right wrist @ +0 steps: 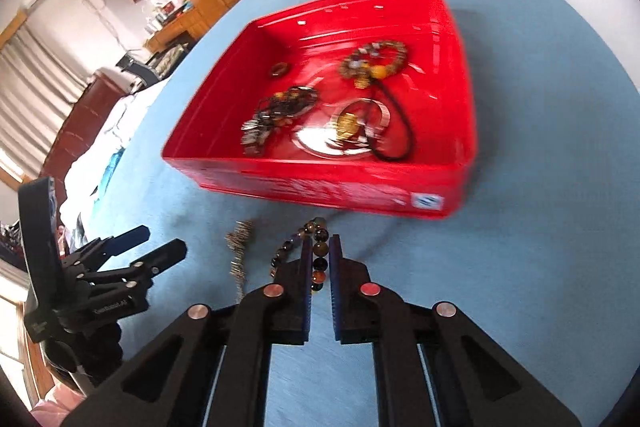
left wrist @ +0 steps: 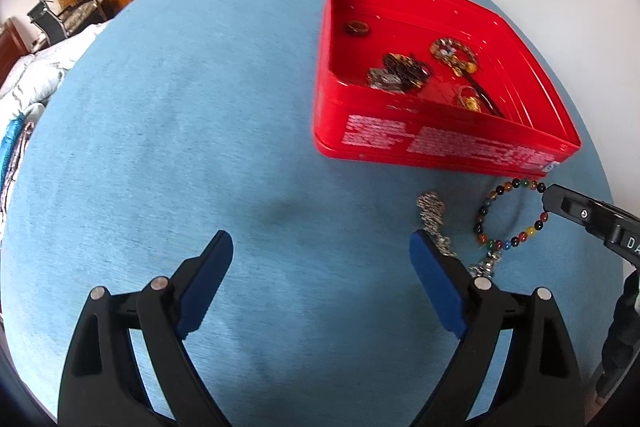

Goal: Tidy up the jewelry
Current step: 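Grasp the multicolour bead bracelet with the right tool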

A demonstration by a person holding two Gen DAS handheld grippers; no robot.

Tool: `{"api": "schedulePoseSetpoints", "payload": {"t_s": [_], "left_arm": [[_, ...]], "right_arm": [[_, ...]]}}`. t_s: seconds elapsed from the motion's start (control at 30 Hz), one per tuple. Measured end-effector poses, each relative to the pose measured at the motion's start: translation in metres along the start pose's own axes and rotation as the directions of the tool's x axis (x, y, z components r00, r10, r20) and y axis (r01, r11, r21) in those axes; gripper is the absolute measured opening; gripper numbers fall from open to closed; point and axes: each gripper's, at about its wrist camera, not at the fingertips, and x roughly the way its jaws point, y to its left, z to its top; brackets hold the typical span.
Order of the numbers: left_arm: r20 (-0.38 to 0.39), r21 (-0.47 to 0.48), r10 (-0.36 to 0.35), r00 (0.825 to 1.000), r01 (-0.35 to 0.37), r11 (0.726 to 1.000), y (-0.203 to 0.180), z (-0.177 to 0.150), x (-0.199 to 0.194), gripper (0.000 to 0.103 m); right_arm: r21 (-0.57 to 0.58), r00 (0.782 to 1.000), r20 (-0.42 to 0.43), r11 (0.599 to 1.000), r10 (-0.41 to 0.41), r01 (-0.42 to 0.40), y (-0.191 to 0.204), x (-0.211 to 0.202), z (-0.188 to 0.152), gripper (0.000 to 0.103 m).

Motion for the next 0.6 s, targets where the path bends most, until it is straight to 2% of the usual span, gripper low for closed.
{"api": "schedulePoseSetpoints", "payload": {"t_s": [0.17,0.33,0.47,0.57,0.6], "left_arm": [[-0.014,0.015,-0.017,1.000,0.018,1.000,-0.016,0.004,0.001,0.089],[-0.054,0.043,-0.038,0.998,0.040,0.998,-0.039,0.008,0.012,0.088],[-0.096,0.053,-0.061,0.994,0.066,0.996,-0.050,0.013,0.026,0.072],[-0.103,0.058,-0.057,0.993,0.063,0.996,-0.057,0.018,0.033,0.066],[-0.101,0.066,-0.059,0.993,0.065,0.996,-0.059,0.019,0.034,0.058]], "right_arm": [[0.044,1.000,0.003,0.999,-0.021,0.021,-0.025,-0.004,-0.008,0.007],[0.067,1.000,-0.007,0.998,-0.006,0.007,-0.037,-0.002,-0.016,0.007],[0.070,1.000,-0.003,0.997,0.012,-0.012,-0.041,-0.002,-0.017,0.007],[0.075,1.000,-0.003,0.997,0.022,-0.021,-0.045,0.000,-0.017,0.007],[0.076,1.000,-0.004,0.997,0.023,-0.023,-0.045,0.001,-0.017,0.007]]}}
